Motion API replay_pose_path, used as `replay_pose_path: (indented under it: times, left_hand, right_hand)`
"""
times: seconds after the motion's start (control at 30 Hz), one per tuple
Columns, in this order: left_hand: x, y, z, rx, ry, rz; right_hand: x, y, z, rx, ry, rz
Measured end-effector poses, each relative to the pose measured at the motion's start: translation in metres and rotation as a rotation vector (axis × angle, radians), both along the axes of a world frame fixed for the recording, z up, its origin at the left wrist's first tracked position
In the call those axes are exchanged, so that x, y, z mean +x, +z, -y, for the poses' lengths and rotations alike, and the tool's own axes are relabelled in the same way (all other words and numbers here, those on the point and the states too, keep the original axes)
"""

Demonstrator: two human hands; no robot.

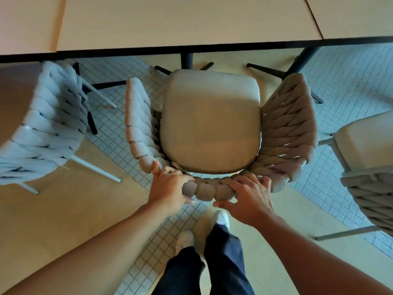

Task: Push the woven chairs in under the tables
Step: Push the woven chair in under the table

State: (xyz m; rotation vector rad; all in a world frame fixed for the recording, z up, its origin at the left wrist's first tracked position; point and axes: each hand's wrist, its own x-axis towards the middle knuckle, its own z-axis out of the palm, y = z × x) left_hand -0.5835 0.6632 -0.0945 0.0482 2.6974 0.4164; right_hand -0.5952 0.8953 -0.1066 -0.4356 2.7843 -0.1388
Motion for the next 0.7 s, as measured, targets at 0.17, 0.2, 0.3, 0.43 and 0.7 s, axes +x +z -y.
replay_pose_path:
  times: [0.17, 0.2, 0.3, 0.43, 0.7]
  left_hand:
    - [-0.026, 0.000, -0.032, -0.017, 0.036, -0.004]
    - [-0.030, 0.001, -0.036, -0.012, 0.044, -0.008]
    - [-0.042, 0.001, -0.051, -0.011, 0.075, -0.015]
    - [-0.046, 0.002, -0.061, -0.011, 0.087, -0.013]
    - [-0.056, 0.007, -0.079, 0.003, 0.118, 0.044]
  right_hand:
    - [-0.041, -0.001, -0.032, 0.006, 0.041, 0.030]
    - [-0.048, -0.001, -0.035, 0.001, 0.049, 0.035]
    - [-0.067, -0.001, -0.050, -0.002, 0.069, 0.061]
    - [-0.077, -0.001, -0.059, -0.010, 0.098, 0.057]
    - [-0.094, 0.010, -0.071, 0.038, 0.123, 0.104]
